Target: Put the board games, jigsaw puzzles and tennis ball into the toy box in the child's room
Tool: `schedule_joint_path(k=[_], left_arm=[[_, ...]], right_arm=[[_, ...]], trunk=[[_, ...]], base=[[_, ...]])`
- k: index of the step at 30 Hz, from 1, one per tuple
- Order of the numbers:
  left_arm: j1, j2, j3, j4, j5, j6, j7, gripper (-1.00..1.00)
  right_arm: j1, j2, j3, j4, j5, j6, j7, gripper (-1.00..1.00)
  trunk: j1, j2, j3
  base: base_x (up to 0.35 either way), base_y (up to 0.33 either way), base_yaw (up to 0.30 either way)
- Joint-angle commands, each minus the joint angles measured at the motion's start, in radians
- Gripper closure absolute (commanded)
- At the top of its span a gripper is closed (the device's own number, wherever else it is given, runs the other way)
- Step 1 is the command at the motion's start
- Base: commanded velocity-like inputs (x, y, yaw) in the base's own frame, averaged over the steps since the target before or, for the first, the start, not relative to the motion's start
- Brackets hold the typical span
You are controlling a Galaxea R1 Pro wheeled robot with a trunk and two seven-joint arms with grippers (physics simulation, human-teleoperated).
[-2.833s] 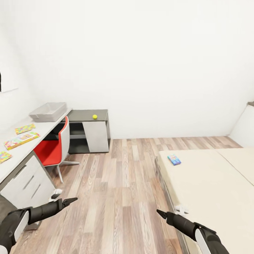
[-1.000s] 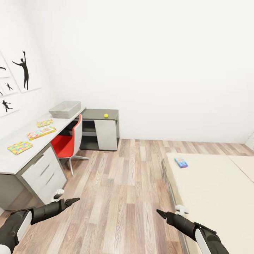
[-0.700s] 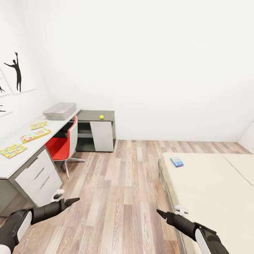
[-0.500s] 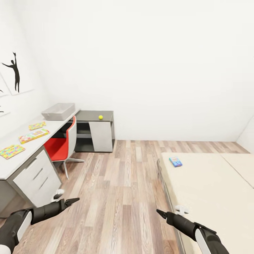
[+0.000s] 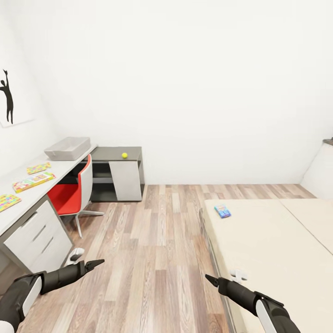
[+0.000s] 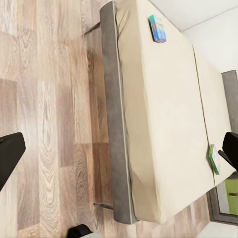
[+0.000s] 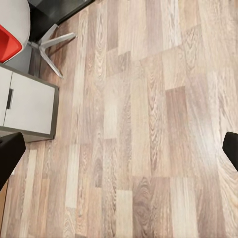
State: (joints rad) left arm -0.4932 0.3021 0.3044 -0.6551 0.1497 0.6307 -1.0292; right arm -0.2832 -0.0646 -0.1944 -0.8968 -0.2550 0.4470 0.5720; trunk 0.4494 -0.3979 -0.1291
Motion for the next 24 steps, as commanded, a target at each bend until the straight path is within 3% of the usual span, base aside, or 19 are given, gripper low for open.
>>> schedule_joint_path(k=[1, 24], left_arm=[[-0.001, 0.000, 0.001, 0.000, 0.004, 0.007, -0.002, -1.00], [-0.001, -0.006, 0.000, 0.000, 0.004, 0.007, -0.002, -1.00]], right_arm=[[-0.001, 0.000, -0.002, -0.001, -0.007, 0.008, 0.002, -1.00], [-0.001, 0.000, 0.000, -0.002, -0.007, 0.007, 0.002, -1.00]], trunk=[[0.001, -0.002, -0.002], [0.001, -0.002, 0.004]], base=[[0.000, -0.005, -0.029], [-0.044, -0.027, -0.042]])
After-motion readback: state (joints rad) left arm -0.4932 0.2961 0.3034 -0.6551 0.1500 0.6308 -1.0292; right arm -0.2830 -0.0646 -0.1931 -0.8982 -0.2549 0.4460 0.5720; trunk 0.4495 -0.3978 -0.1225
